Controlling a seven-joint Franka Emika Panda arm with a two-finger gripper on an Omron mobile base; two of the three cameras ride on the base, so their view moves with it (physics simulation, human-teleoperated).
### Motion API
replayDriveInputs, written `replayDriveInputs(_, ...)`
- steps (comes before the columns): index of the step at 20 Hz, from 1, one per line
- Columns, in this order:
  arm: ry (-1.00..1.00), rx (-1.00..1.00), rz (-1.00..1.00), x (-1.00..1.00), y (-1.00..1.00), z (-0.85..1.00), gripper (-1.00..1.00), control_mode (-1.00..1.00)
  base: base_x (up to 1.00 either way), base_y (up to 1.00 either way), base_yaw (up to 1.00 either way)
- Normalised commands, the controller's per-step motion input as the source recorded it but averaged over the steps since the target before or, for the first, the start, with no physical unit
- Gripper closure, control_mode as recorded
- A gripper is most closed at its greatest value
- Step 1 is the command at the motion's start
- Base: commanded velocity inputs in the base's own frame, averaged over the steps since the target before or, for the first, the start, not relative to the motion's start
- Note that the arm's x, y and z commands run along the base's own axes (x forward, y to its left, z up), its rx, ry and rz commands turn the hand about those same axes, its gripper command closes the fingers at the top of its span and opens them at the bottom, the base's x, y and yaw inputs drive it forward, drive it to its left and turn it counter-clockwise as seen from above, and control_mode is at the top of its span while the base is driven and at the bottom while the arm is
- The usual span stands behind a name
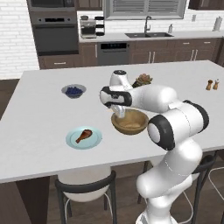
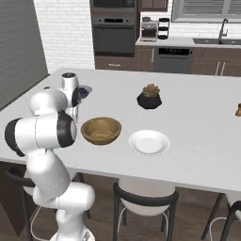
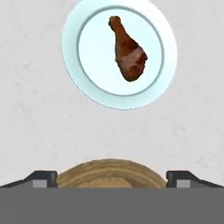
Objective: Pick the chicken drumstick and sweet potato from their plates and place them in the bowl. Then put the bowl in the fridge.
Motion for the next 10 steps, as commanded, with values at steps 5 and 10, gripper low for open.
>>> replayDriveInputs(5,0.02,-0.02,0.73,0.00,1.00,-0.04,-1.00,-1.00,0.00,0.00,0.00)
replayDriveInputs(10,-0.03,-0.16,0.47,-0.19,0.99,-0.27,-1.00,-1.00,0.00,0.00,0.00)
